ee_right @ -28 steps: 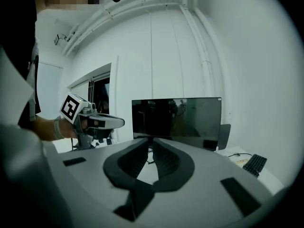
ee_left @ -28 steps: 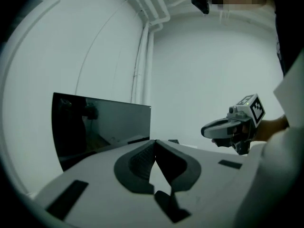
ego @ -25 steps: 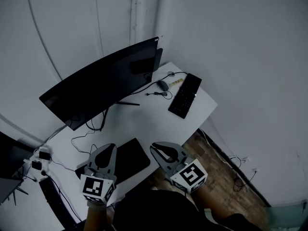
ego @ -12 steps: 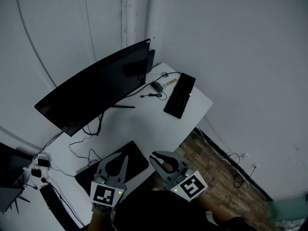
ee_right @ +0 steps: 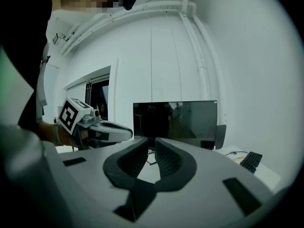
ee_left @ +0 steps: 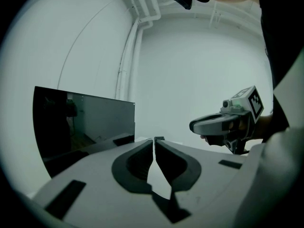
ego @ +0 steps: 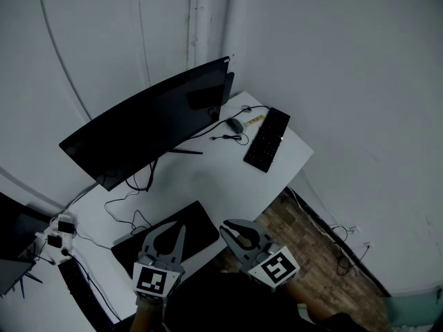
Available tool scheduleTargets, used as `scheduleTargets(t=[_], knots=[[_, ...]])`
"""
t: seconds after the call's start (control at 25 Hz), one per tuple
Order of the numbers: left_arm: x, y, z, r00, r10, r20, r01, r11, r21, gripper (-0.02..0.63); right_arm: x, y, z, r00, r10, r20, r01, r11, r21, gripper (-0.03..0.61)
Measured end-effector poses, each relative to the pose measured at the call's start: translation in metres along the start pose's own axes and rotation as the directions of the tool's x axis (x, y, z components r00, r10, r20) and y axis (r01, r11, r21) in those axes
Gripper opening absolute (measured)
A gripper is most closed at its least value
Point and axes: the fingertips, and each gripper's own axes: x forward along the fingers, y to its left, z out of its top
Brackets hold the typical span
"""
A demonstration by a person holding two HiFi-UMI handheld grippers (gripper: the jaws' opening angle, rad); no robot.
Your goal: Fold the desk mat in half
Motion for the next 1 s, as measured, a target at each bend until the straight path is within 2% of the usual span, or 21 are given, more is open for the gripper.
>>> scheduleTargets(t=[0.16, 0.84, 1.0], knots=[[-0.008, 0.008, -0.004, 1.0, 0.031, -0.003, -0.031, 0.999, -0.021, 0.009, 0.004, 0.003, -0.002, 1.0, 0.02, -0.013, -0.02, 1.0, 0.002, 0.04], [-0.035, 0.026, -0.019, 0.994, 0.105, -0.036, -0.106, 0.994, -0.011, 0.011, 0.015, 0.02, -0.011, 0.996, 0.073, -0.044, -0.073, 0.997, -0.006, 0.04], [-0.04, 0.029, -0.028, 0.992, 0.115, -0.046, -0.117, 0.993, -0.033, 0.011, 0.02, 0.024, -0.011, 0.995, 0.088, -0.044, -0.089, 0.996, -0.017, 0.04]])
